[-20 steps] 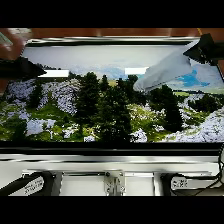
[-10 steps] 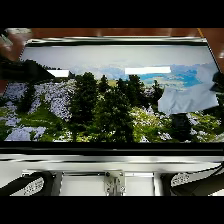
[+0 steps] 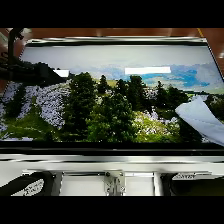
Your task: Fold the shirts.
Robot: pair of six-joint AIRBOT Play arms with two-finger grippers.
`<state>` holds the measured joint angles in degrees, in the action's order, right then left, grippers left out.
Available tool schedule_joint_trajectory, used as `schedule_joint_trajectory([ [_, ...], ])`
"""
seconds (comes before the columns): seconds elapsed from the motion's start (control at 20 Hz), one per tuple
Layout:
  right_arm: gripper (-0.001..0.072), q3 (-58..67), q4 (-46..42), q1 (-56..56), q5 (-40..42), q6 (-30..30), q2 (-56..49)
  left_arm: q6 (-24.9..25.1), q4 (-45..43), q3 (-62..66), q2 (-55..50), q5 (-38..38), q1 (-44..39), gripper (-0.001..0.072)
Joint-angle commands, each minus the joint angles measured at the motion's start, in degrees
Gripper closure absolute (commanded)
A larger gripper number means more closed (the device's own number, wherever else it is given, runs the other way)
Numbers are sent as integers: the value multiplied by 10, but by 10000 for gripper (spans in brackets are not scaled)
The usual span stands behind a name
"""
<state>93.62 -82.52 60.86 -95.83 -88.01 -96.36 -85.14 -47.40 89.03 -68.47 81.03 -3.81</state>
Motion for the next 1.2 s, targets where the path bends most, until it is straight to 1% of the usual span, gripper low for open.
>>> schedule_joint_trajectory([
  [0.0, 661, -158, -2, 55, 78, -34, 90, -6, 0, 0, 0, -4, -24, 672],
  [0.2, 661, -334, 13, 59, 151, -58, 170, 0, 0, 0, 0, -21, -37, 672],
  [0.3, 661, -393, 46, 59, 181, -59, 189, 0, 0, 0, 0, -21, -39, 672],
  [0.4, 661, -428, 51, 59, 191, -63, 200, 5, 0, 0, 0, -21, -39, 672],
  [0.5, 661, -446, 30, 59, 194, -63, 205, 5, -1, 0, 0, -21, -39, 672],
  [0.65, 659, -448, -42, 59, 207, -63, 212, 7, 0, 0, 0, -21, -39, 672],
  [0.7, 649, -448, -52, 59, 216, -63, 217, 9, -1, 0, 0, -22, -39, 672],
  [0.75, 538, -448, -52, 59, 224, -63, 220, 11, -2, 0, 0, -23, -39, 672],
  [0.8, 215, -448, -46, 59, 225, -60, 221, 11, -2, 0, 0, -26, -39, 672],
  [0.85, 83, -448, -36, 58, 224, -51, 221, 11, -2, 0, -1, -28, -39, 672],
  [0.95, 80, -437, -23, 58, 200, -41, 222, 11, -2, 0, -1, -30, -39, 672],
  [1.0, 80, -424, -36, 58, 178, -39, 227, 13, -3, 0, -1, -32, -39, 672],
  [1.1, 80, -377, -73, 58, 146, -39, 257, 36, -2, 0, -5, -46, -39, 672],
  [1.15, 80, -346, -56, 58, 148, -19, 276, 37, -3, 0, -10, -58, -40, 671],
])
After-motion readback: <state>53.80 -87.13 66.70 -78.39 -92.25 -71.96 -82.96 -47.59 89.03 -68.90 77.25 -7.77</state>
